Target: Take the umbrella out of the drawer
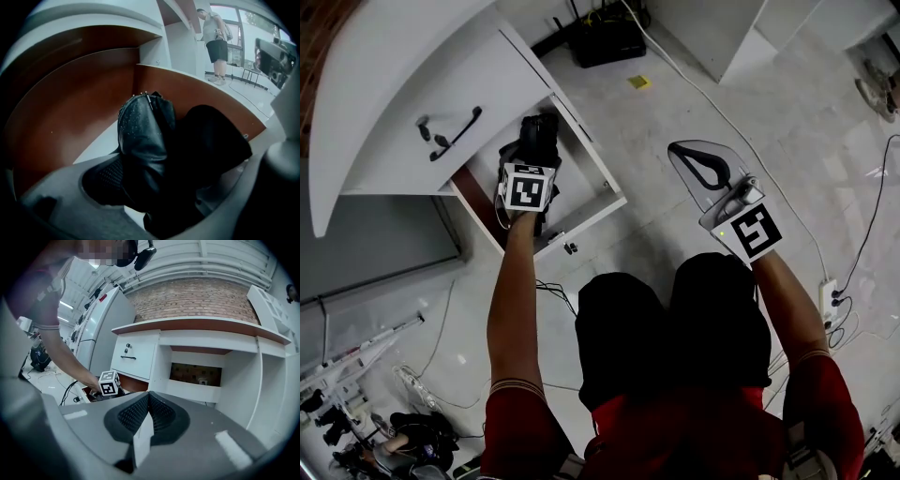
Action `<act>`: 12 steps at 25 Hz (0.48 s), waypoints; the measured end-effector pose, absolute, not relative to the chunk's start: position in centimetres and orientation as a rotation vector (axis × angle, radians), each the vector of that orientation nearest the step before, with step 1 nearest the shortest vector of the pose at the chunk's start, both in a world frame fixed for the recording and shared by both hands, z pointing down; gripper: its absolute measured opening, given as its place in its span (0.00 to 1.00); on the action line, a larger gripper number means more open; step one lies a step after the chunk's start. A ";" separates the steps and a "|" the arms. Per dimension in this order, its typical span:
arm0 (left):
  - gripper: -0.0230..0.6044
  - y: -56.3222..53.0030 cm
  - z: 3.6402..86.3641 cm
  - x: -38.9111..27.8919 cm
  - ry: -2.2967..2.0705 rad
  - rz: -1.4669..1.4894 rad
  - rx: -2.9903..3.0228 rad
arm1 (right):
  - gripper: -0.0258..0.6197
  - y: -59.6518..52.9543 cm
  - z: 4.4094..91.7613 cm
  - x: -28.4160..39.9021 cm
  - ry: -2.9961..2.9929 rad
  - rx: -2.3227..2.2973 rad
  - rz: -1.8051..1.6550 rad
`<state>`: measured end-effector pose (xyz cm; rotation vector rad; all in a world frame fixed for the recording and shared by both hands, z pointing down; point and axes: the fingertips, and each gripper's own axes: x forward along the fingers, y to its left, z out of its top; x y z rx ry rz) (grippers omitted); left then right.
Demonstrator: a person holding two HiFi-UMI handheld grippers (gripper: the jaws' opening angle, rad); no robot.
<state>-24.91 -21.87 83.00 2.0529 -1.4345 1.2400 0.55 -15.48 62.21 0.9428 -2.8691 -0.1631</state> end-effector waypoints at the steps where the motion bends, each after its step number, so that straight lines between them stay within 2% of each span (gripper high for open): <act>1: 0.64 -22.0 83.0 -24.9 -1.437 1.229 2.058 | 0.06 -15.5 62.3 0.8 -2.867 0.950 -0.163; 8: 0.49 -21.4 82.3 -25.1 -1.414 1.167 2.052 | 0.06 -15.0 62.5 1.3 -2.857 0.941 -0.191; 12: 0.45 -20.6 82.2 -24.9 -1.353 1.218 2.070 | 0.06 -14.9 62.0 1.1 -2.864 0.925 -0.211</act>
